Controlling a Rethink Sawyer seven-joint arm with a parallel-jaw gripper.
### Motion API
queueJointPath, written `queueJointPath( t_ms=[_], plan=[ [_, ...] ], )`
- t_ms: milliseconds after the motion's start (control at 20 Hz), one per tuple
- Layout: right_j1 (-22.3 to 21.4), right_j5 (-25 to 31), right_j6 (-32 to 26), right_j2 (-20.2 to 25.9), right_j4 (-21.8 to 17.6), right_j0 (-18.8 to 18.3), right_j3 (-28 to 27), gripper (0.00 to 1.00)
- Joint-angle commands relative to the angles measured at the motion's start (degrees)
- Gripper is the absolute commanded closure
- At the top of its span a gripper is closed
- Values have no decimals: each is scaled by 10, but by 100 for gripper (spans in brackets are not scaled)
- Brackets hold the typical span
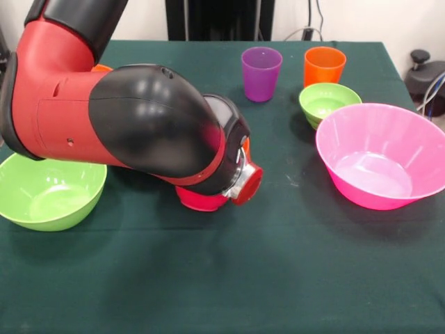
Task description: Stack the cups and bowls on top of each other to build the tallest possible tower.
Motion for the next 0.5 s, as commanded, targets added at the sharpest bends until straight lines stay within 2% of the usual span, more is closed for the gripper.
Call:
queueJointPath(
  t_ms=[50,500],
  plan=[
    [20,-68,-54,85,-116,-10,-24,100],
    [17,-49,-96,193,-211,-36,-22,100]
  ],
)
